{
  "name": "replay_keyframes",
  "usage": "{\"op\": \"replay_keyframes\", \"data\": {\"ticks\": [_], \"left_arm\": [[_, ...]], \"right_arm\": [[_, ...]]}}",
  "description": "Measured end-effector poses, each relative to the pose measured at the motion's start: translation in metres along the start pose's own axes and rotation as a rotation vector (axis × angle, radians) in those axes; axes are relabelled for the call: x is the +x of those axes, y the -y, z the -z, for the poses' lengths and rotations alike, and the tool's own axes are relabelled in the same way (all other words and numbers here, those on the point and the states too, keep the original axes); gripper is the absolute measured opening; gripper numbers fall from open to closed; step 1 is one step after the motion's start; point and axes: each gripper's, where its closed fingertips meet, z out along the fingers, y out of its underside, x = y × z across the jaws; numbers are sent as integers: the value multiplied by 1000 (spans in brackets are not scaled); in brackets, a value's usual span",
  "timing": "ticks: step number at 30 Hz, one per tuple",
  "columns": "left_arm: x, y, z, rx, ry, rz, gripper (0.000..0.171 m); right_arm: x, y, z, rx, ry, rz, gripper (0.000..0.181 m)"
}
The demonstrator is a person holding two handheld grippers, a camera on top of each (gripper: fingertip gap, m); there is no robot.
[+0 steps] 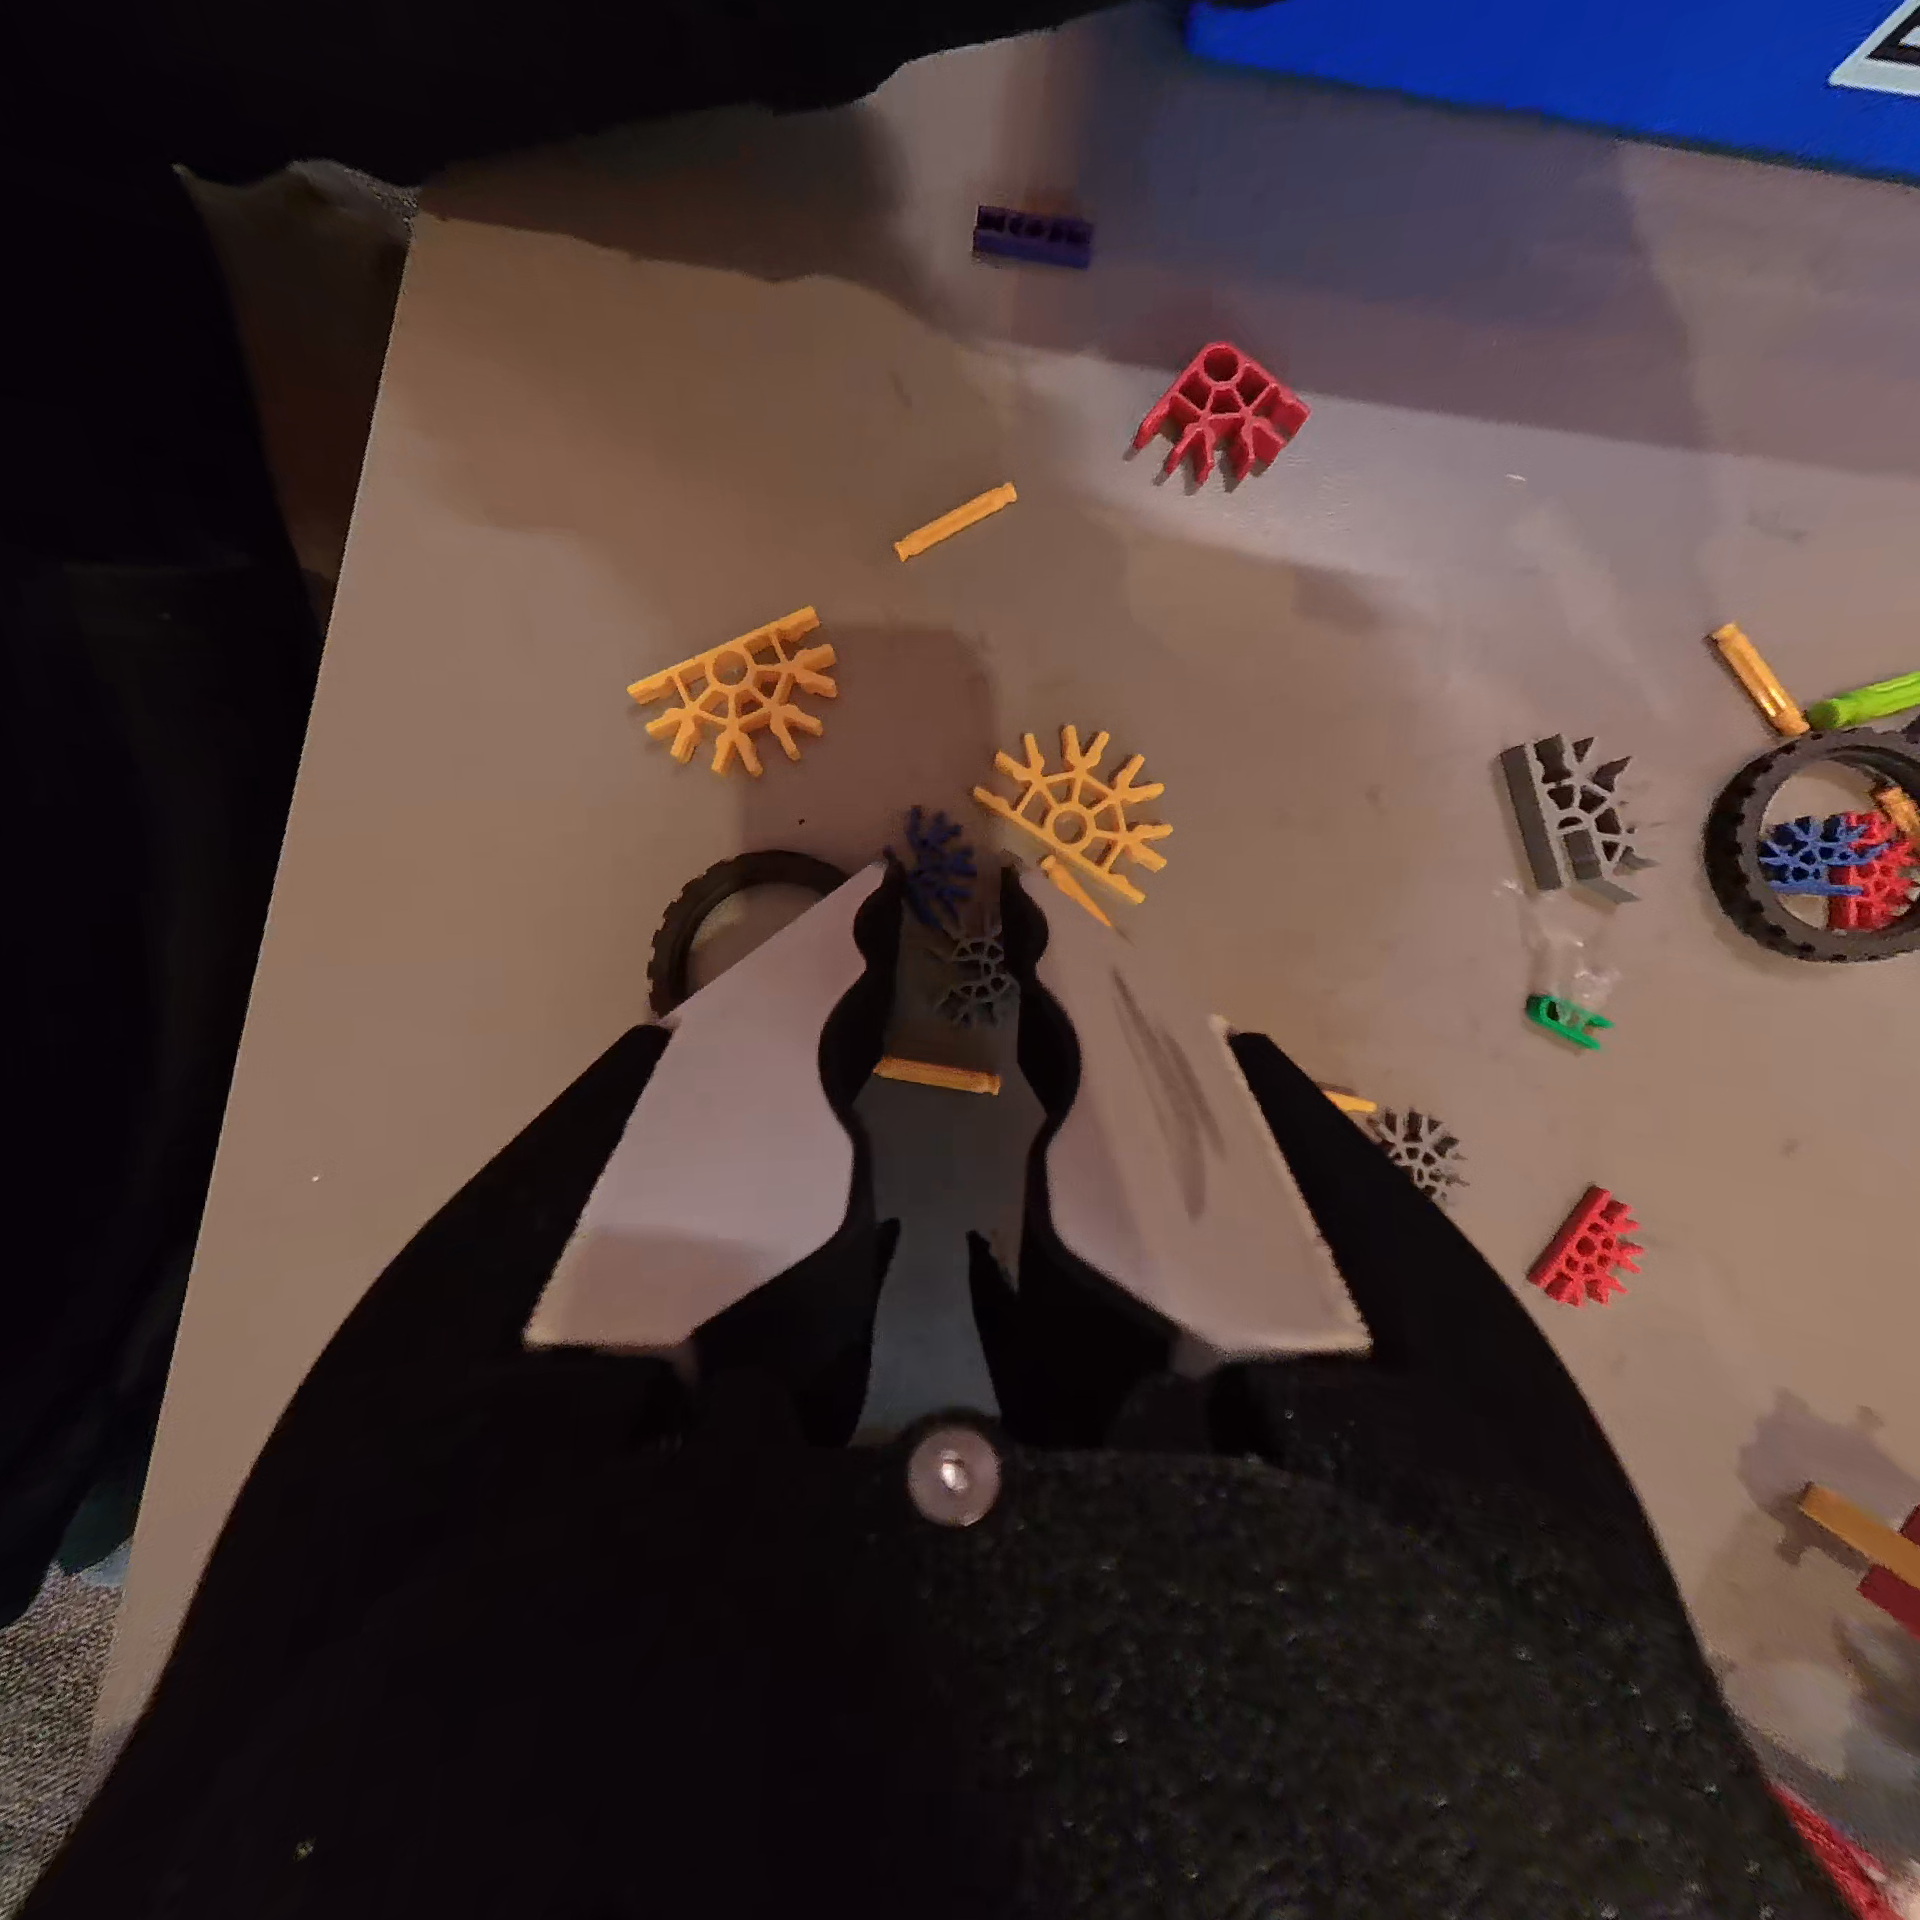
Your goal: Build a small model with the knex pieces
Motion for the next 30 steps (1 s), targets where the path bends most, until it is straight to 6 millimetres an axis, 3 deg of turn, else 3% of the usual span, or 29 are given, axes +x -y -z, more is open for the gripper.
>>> {"op": "replay_keyframes", "data": {"ticks": [20,27,30], "left_arm": [[8,-10,-5,-38,-35,-8,1],[20,-20,-11,-78,-76,-21,1],[23,-25,-13,-92,-84,-26,1]], "right_arm": [[4,1,0,54,-75,43,10],[8,0,12,119,-111,6,9],[11,0,22,158,-129,-11,0]]}}
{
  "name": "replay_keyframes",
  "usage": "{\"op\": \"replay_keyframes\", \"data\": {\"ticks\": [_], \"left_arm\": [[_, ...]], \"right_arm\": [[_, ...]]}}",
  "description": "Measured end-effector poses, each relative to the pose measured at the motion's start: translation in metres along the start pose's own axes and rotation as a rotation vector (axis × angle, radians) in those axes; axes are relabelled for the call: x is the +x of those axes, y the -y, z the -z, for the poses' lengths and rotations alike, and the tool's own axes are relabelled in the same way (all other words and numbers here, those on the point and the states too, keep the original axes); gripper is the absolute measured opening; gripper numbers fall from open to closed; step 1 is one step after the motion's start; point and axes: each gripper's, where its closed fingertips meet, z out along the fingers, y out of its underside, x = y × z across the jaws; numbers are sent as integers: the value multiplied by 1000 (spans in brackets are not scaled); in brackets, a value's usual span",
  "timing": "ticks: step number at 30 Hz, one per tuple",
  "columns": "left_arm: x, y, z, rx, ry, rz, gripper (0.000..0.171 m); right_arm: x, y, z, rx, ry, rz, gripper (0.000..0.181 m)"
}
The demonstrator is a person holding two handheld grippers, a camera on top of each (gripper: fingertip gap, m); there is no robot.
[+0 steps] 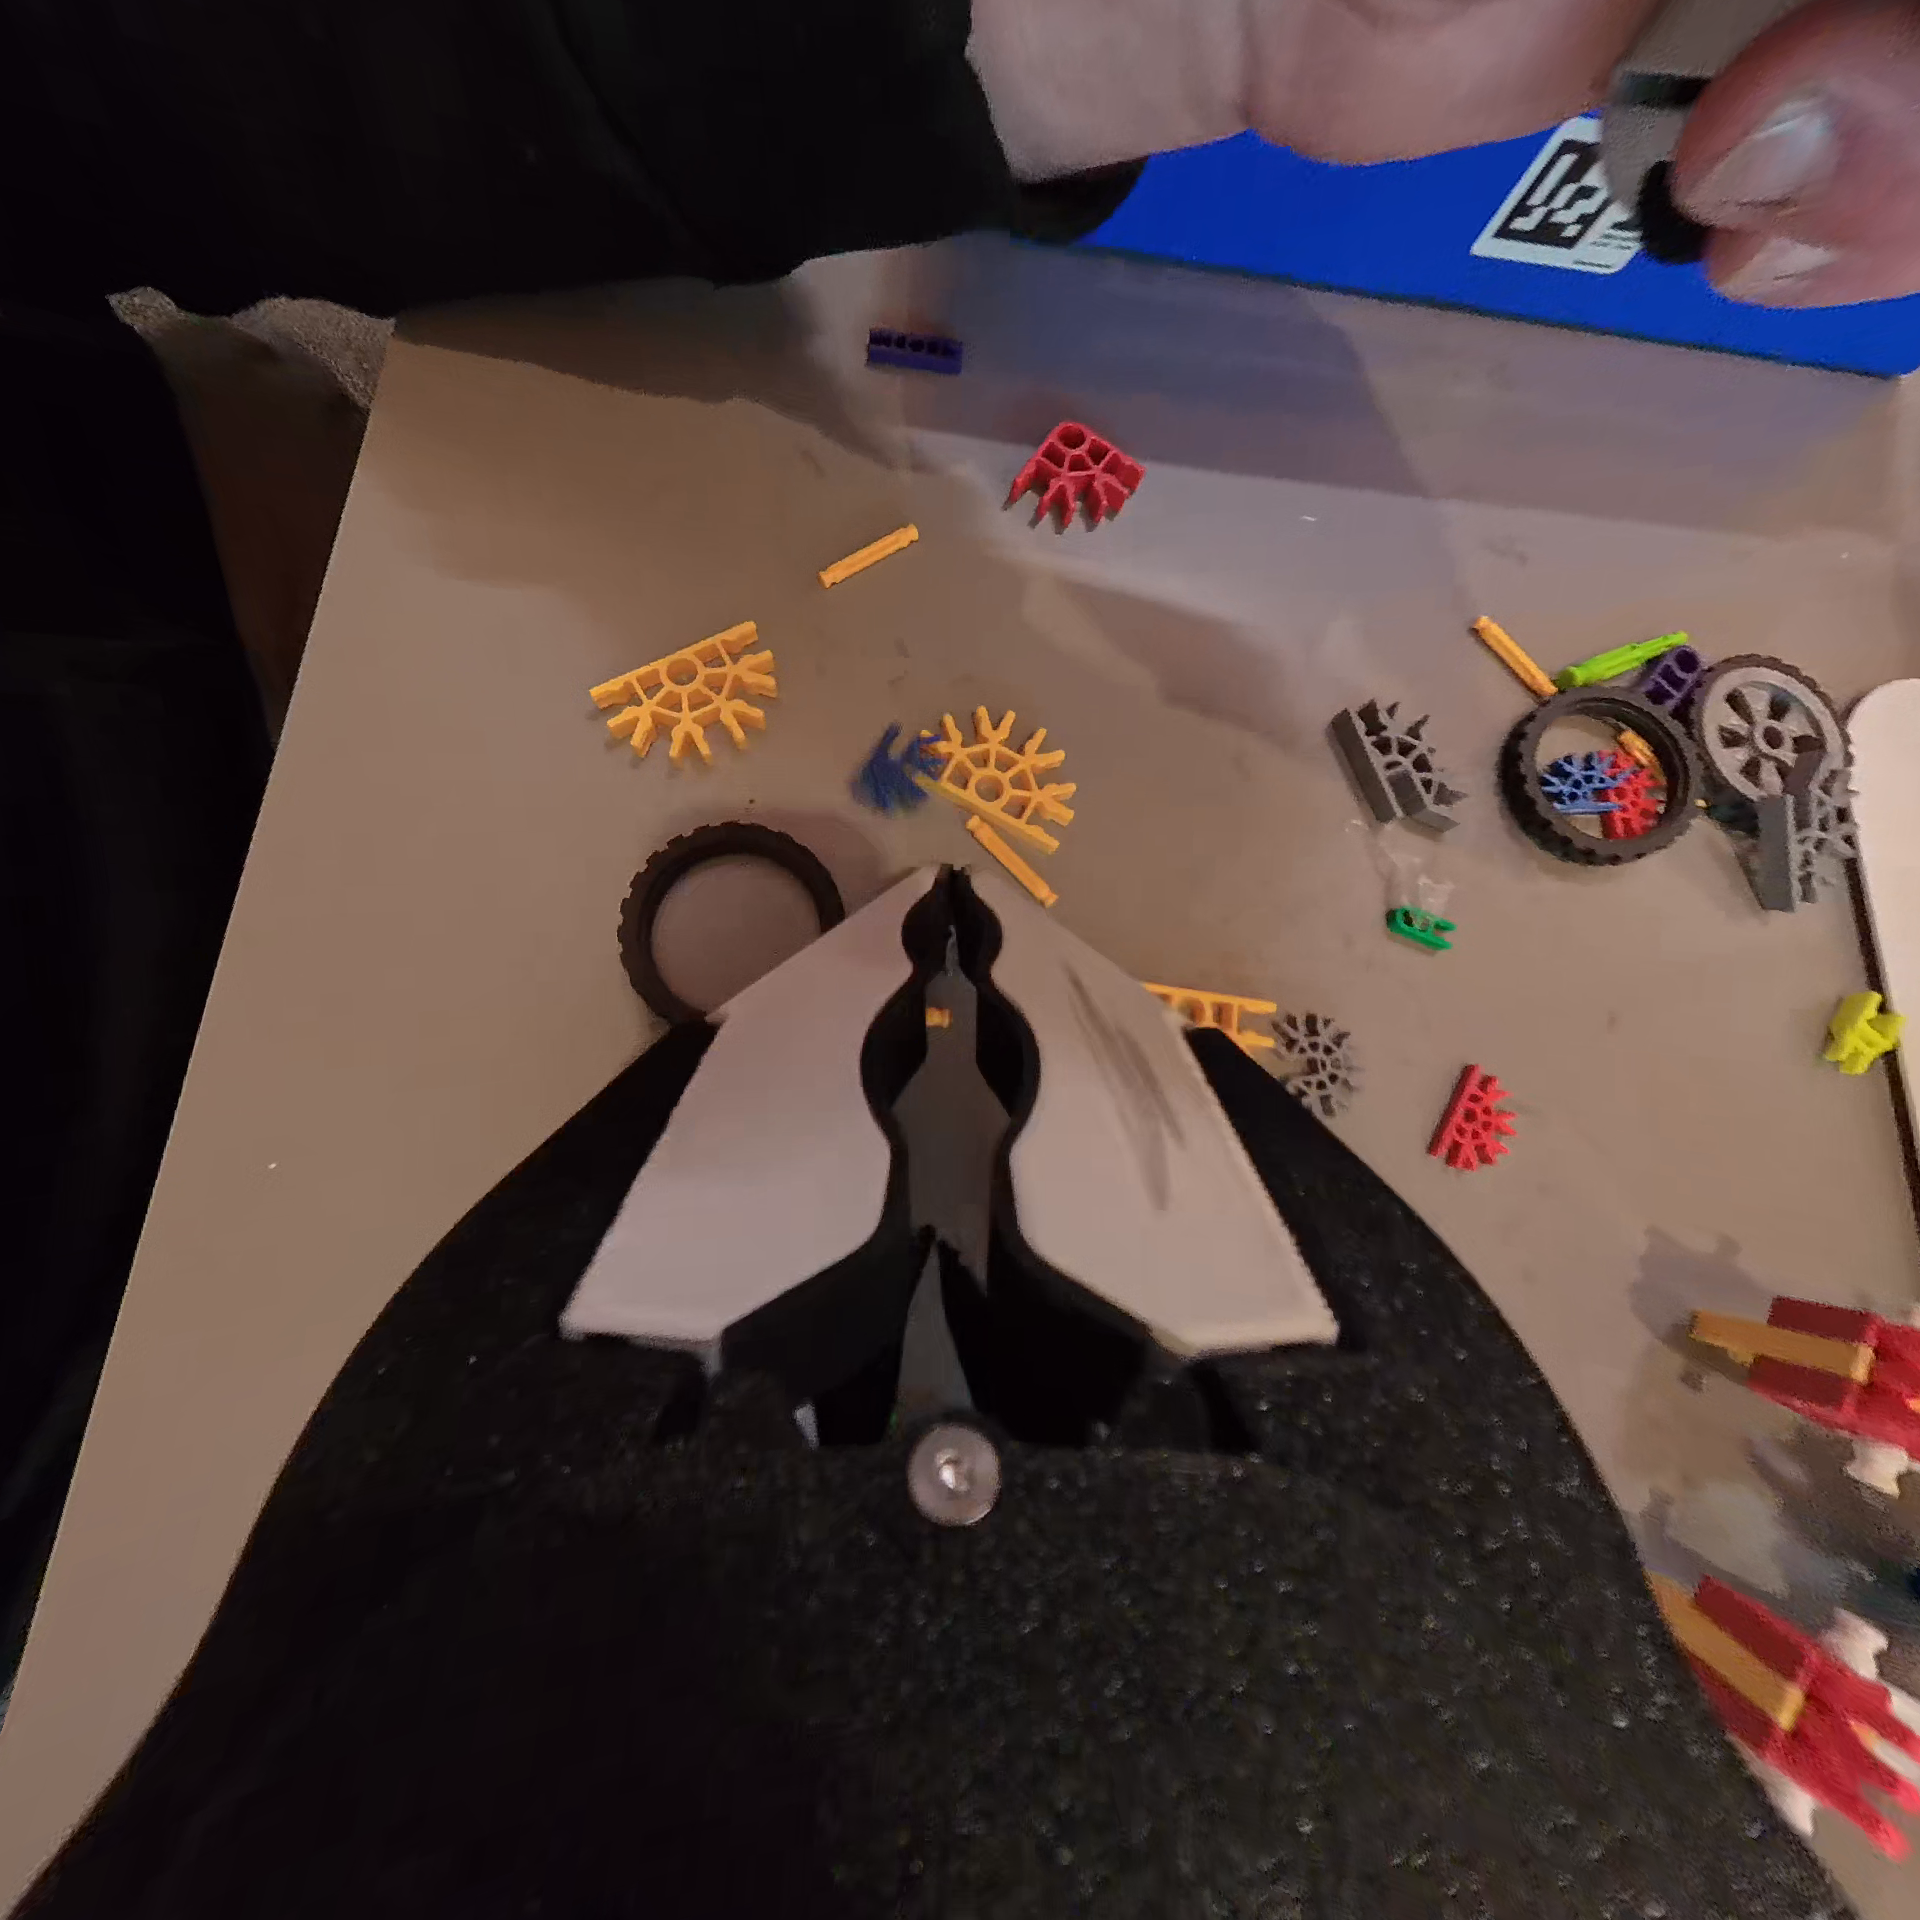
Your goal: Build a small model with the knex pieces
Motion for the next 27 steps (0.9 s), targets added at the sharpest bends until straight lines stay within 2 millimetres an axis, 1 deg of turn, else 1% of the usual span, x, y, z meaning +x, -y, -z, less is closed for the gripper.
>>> {"op": "replay_keyframes", "data": {"ticks": [5,6,8,10,13,15,18,23,27], "left_arm": [[5,-8,-5,-23,-19,0,1],[6,-9,-6,-28,-23,-1,1],[9,-12,-9,-37,-29,-3,1],[11,-15,-12,-48,-34,-7,1],[13,-20,-14,-63,-37,-18,1],[12,-23,-15,-68,-36,-18,0],[10,-25,-14,-70,-34,-12,1],[11,-20,-12,-57,-40,-13,1],[14,-15,-11,-45,-45,-20,0]], "right_arm": [[5,-10,17,10,-32,-35,0],[4,-10,19,13,-31,-41,0],[-2,-3,18,28,-26,-36,2],[-6,6,12,27,-27,-9,8],[-11,19,-3,12,0,16,17],[-15,23,-15,-5,25,42,17],[-18,25,-29,-24,60,71,18],[-18,24,-43,-52,98,77,20],[-20,25,-48,-57,119,80,19]]}}
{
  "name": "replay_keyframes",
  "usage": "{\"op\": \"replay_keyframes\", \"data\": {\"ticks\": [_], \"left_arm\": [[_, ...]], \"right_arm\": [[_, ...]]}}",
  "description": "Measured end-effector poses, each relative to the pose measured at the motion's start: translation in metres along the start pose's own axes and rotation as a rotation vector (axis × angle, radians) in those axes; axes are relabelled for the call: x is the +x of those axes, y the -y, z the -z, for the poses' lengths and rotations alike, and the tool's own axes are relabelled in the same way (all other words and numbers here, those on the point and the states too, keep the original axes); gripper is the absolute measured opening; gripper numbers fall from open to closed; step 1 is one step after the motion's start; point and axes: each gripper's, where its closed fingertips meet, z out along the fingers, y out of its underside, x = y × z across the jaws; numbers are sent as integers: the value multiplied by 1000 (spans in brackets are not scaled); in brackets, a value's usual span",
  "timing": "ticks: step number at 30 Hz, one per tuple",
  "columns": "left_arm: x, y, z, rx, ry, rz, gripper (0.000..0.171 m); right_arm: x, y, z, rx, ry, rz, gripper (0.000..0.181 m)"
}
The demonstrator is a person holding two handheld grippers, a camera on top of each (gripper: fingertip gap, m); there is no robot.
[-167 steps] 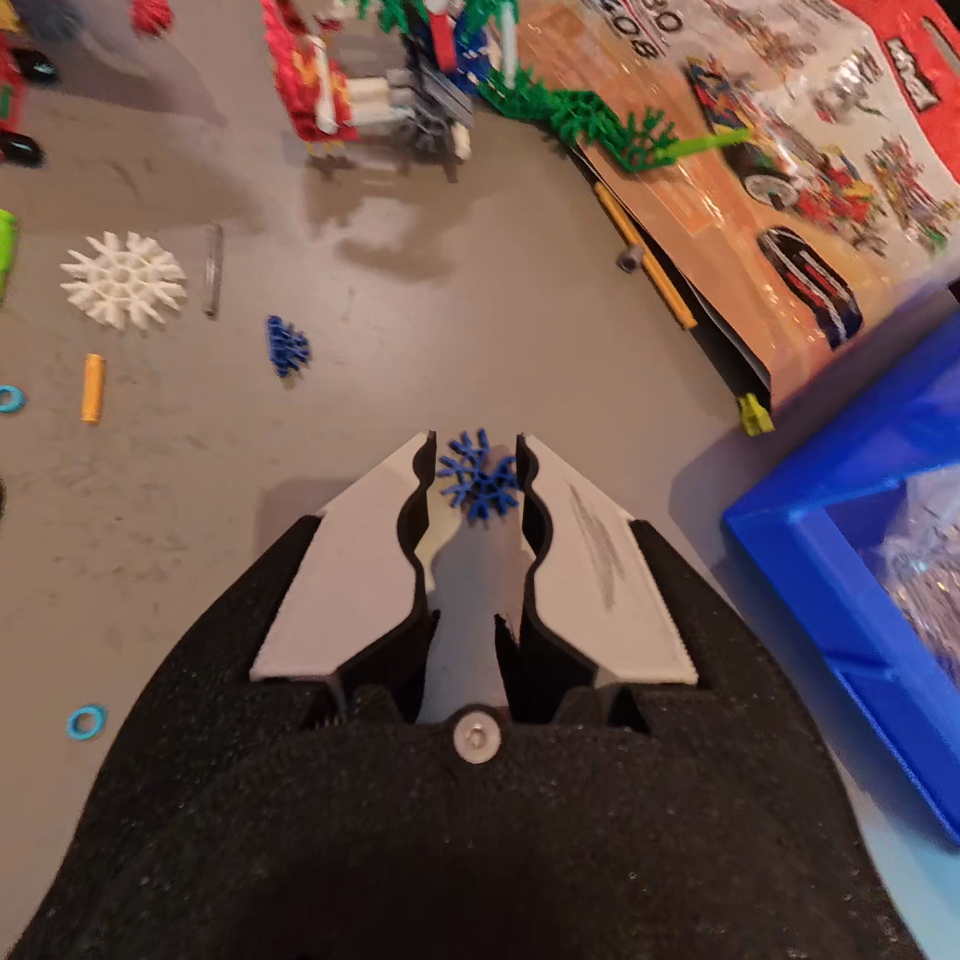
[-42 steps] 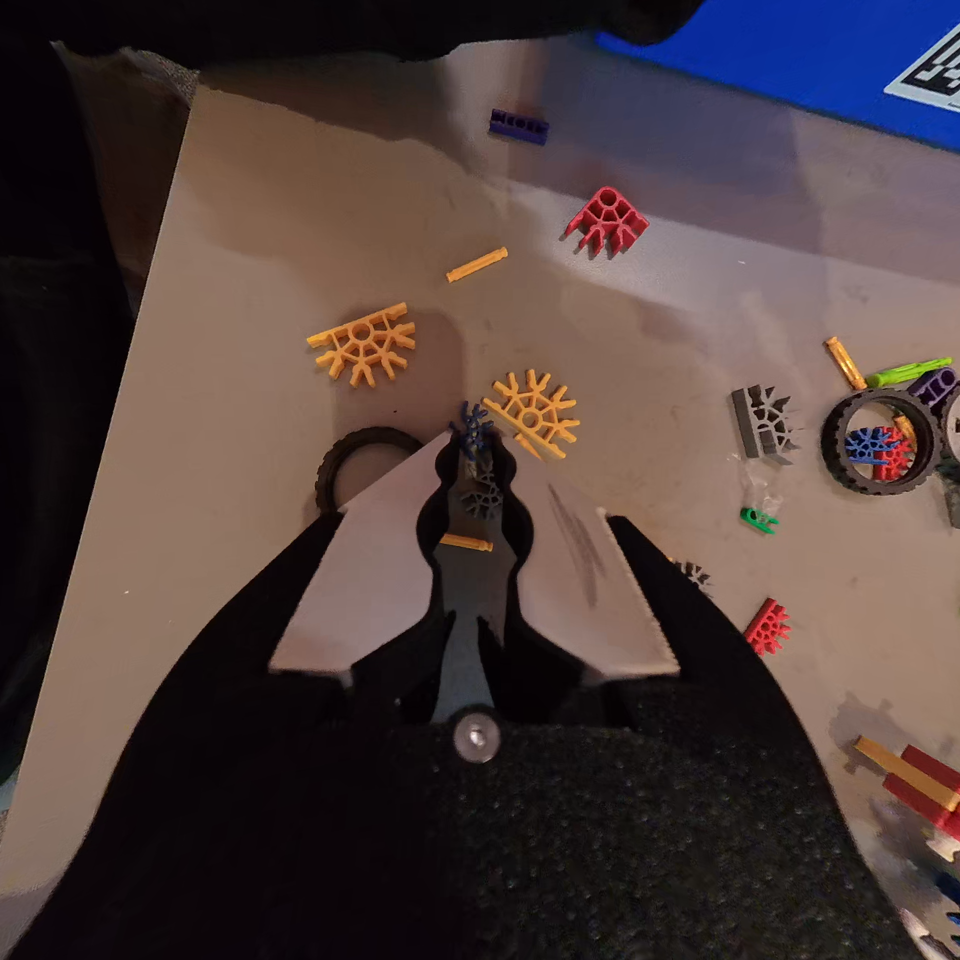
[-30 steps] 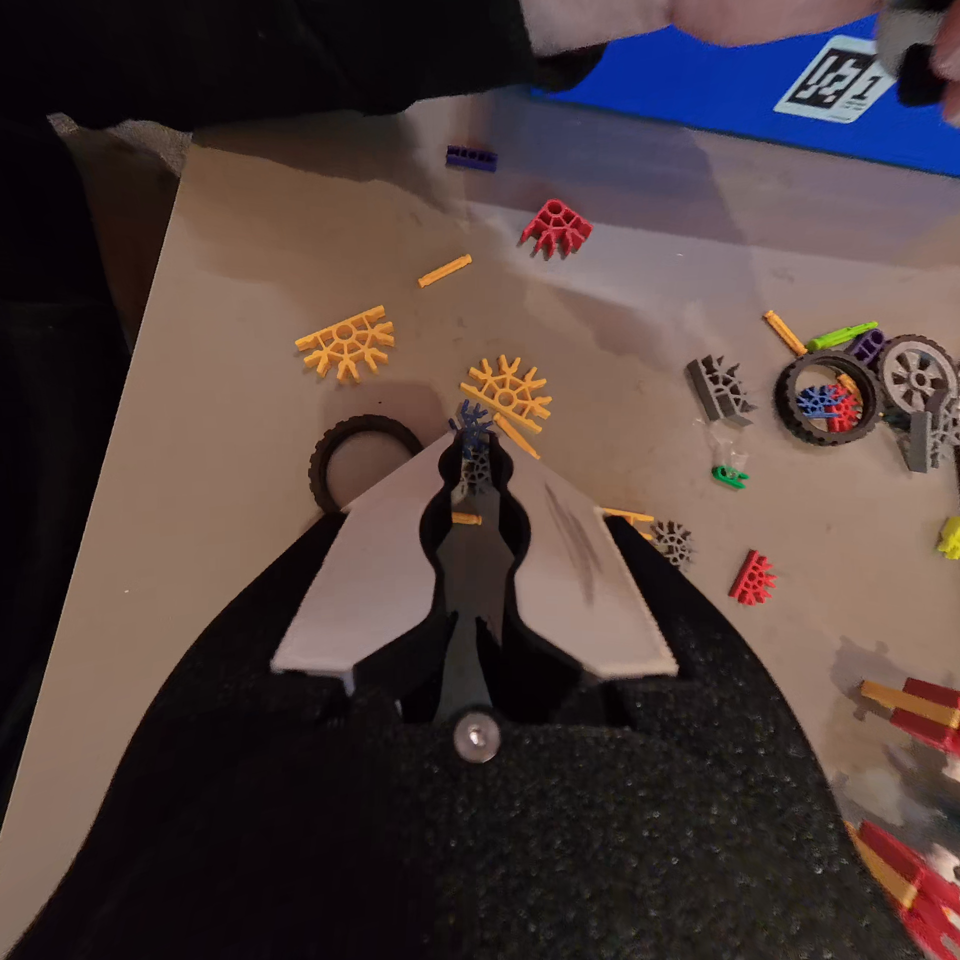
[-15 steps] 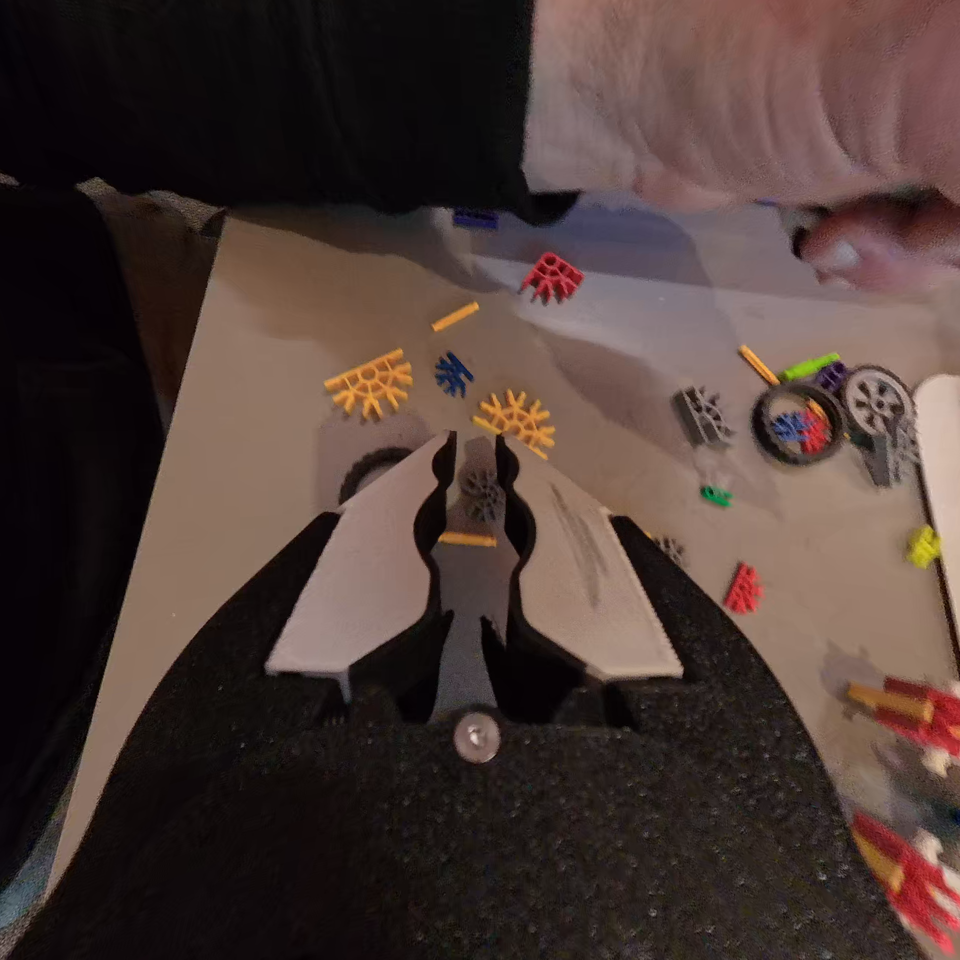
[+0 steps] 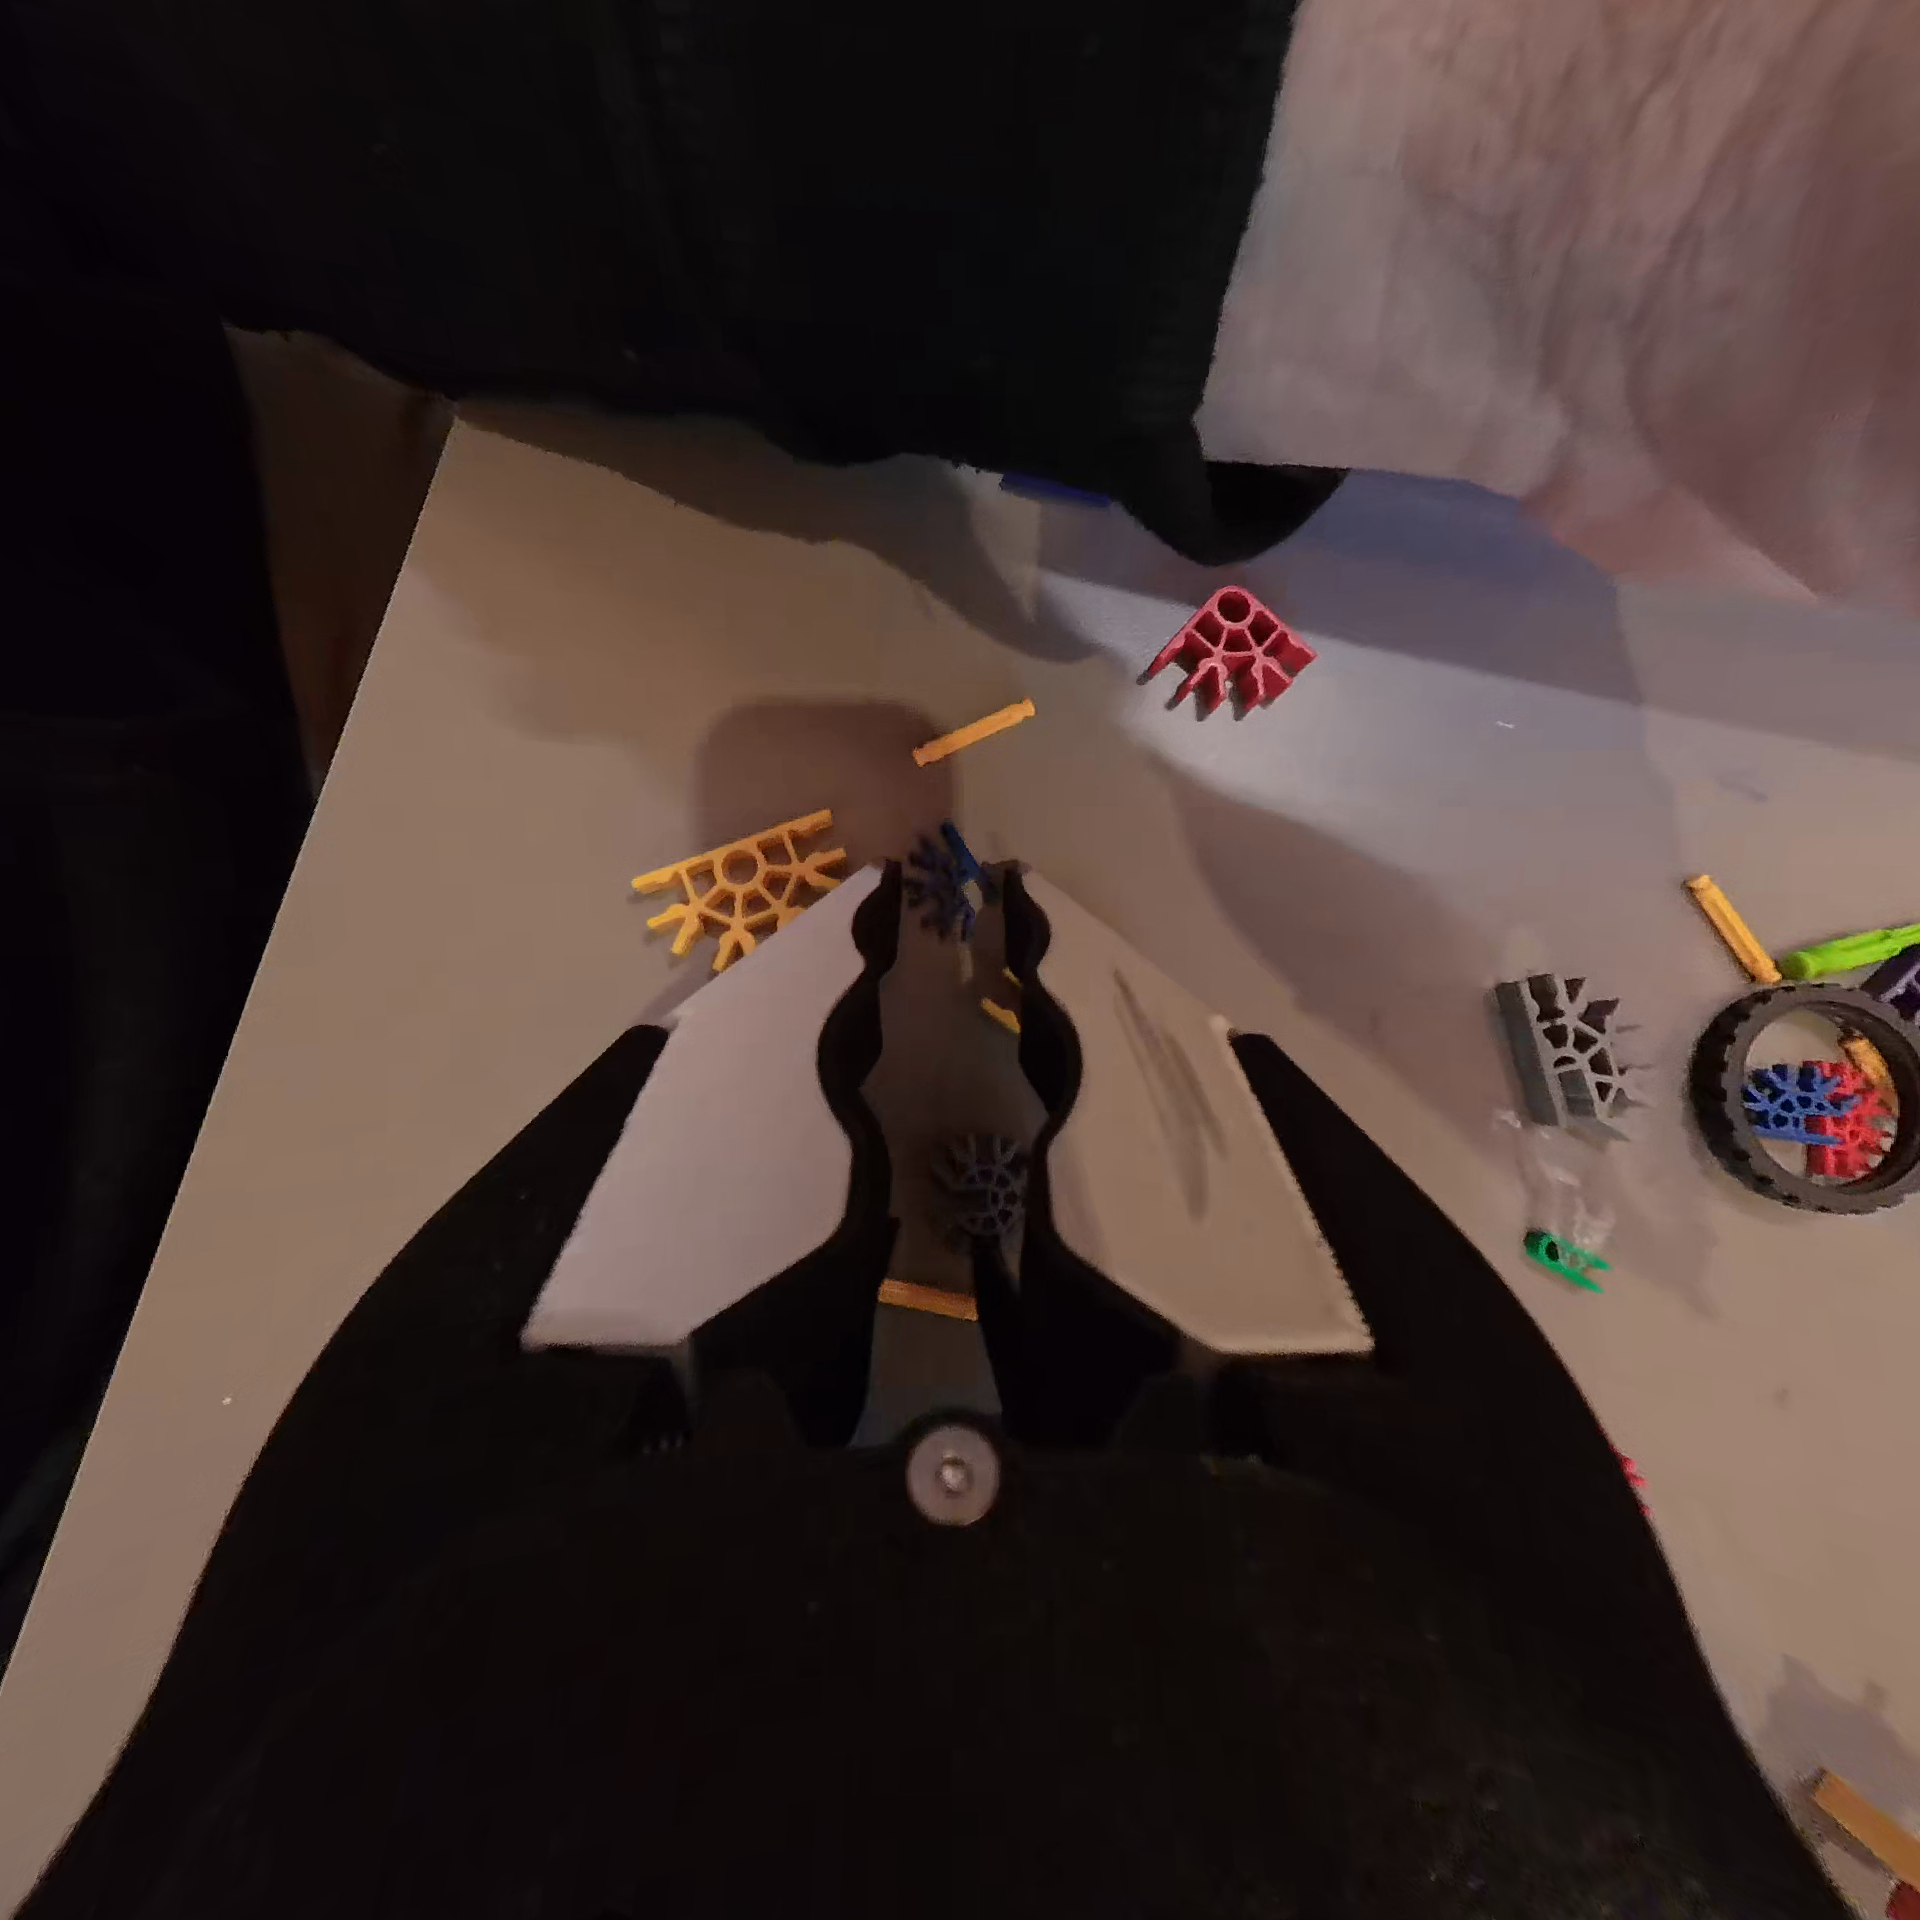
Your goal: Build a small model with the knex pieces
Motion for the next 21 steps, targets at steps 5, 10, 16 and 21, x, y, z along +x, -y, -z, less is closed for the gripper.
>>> {"op": "replay_keyframes", "data": {"ticks": [5,10,16,21], "left_arm": [[1,2,1,8,-4,1,0],[2,2,0,7,-6,0,0],[5,-1,-1,-2,-16,-1,1],[23,-8,-7,-40,-92,-14,0]], "right_arm": [[2,0,0,-4,-13,0,16],[1,-1,2,9,-25,-19,16],[0,-3,21,51,-60,-46,16],[7,-24,61,85,-141,-102,17]]}}
